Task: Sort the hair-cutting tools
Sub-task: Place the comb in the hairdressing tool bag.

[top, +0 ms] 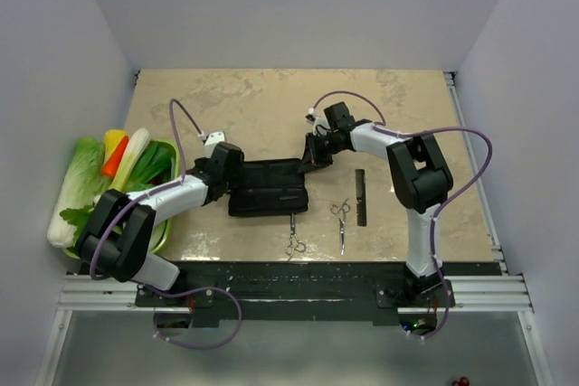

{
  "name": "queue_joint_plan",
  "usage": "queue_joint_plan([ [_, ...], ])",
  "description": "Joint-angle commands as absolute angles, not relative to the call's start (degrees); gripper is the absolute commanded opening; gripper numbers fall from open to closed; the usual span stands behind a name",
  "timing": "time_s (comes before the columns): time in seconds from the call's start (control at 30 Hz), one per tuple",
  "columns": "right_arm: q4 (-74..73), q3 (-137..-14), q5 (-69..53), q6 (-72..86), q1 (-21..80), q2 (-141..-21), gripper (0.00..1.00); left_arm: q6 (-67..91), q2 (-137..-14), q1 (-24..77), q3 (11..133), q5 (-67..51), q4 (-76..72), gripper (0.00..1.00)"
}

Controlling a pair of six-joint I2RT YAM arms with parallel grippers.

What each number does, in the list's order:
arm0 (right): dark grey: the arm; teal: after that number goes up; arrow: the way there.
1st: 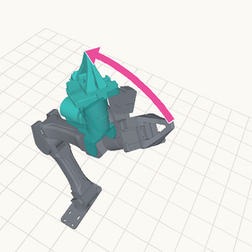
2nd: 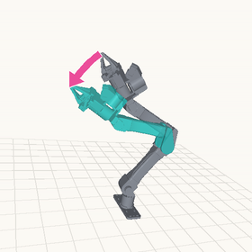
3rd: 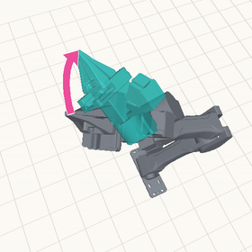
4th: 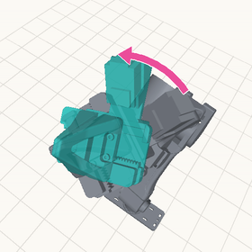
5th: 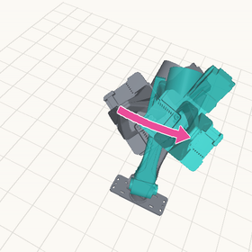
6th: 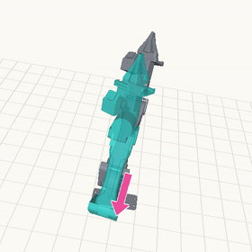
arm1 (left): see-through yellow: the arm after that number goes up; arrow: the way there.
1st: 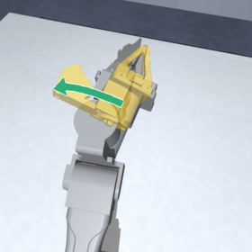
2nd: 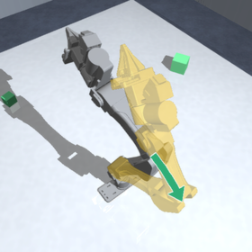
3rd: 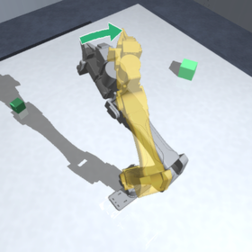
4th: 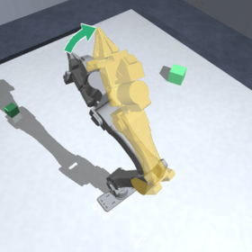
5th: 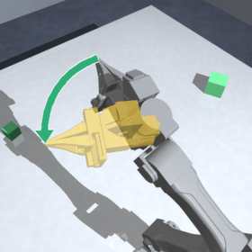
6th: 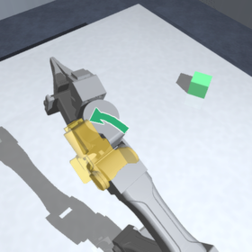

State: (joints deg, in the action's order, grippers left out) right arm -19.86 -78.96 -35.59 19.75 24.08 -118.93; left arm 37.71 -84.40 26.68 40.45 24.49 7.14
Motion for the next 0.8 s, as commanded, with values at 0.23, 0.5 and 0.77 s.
queue_joint_plan([
  [0.23,-24.26,-85.69,-32.43,17.49,26.28,-123.66,0.0,36.74,-82.79,27.42,40.34,26.63,5.27,0.79],
  [0.5,-24.44,-88.77,-31.64,18.1,28.12,-126.91,0.0,36.74,-82.35,28.04,40.34,27.42,5.71,0.79],
  [0.77,-23.64,-88.94,-29.53,19.16,28.21,-127.53,0.09,36.83,-81.83,28.39,40.43,27.77,5.89,0.79],
])
